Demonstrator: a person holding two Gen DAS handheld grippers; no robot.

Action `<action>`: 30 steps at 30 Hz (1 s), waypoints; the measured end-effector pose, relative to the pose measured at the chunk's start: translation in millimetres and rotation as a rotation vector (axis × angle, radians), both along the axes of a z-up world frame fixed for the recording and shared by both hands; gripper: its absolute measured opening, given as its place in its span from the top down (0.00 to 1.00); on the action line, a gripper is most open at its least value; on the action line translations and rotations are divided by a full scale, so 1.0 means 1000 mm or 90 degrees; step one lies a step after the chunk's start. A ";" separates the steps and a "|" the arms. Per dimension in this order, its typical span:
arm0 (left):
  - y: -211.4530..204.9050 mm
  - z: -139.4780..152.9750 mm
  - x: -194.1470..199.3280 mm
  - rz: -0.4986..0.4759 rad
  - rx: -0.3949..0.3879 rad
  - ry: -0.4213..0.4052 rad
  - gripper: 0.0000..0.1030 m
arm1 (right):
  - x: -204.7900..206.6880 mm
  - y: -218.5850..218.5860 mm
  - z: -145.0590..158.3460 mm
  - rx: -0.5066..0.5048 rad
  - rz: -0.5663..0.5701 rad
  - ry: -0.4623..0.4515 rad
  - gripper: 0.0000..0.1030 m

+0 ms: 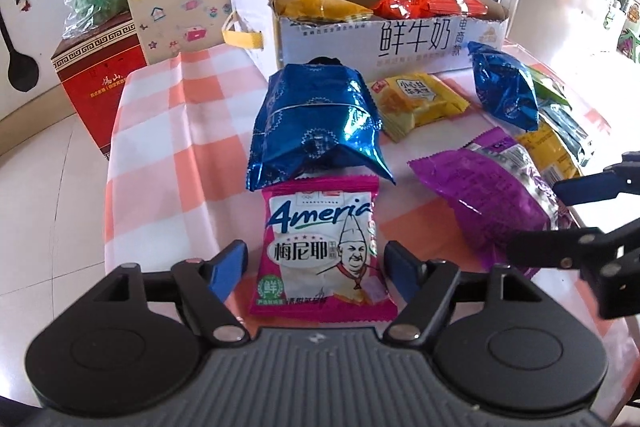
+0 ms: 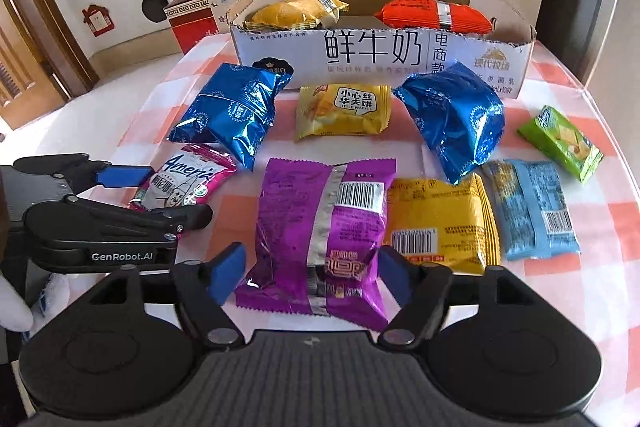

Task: Organize snacks
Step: 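Close left gripper on pink Ameria packet while right gripper closes on purple packet, then lift pink packet with left tool while right tool carries purple packet to box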

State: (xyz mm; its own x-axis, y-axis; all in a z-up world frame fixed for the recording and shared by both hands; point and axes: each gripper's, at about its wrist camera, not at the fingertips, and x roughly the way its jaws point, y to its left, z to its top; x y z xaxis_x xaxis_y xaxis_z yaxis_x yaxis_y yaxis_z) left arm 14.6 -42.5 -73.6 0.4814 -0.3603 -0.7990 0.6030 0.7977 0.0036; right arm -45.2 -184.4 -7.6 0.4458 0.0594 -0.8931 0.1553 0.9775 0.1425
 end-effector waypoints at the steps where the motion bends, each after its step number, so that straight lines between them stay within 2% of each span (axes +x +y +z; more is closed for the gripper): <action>1: -0.001 0.000 -0.001 -0.001 0.003 -0.003 0.27 | 0.001 0.001 -0.002 0.000 -0.001 0.003 0.23; 3: -0.002 -0.001 -0.002 -0.002 0.003 -0.007 0.27 | 0.003 0.003 -0.006 -0.004 0.001 0.009 0.23; 6: -0.002 0.000 -0.003 -0.004 -0.003 -0.006 0.34 | 0.004 0.006 -0.011 -0.022 0.008 0.016 0.24; 8: -0.005 0.001 -0.006 -0.014 -0.003 -0.008 0.44 | 0.004 0.006 -0.009 -0.025 0.011 0.015 0.29; 11: -0.009 0.004 -0.010 -0.025 0.001 -0.014 0.50 | 0.002 0.005 -0.006 -0.032 0.018 0.013 0.35; 18: -0.010 0.012 -0.018 -0.026 -0.012 -0.025 0.52 | -0.003 0.005 0.002 -0.042 0.027 0.005 0.38; 30: -0.004 0.032 -0.031 -0.021 -0.053 -0.055 0.53 | -0.010 -0.006 0.021 -0.016 -0.009 -0.036 0.40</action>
State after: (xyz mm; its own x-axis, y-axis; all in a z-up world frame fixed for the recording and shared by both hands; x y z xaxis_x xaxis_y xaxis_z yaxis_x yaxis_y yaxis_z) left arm -16.6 -46.1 -41.3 0.5341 -0.4404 -0.7217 0.6294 0.7770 -0.0084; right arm -54.7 -190.4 13.3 0.4956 0.0302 -0.8680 0.1622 0.9786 0.1266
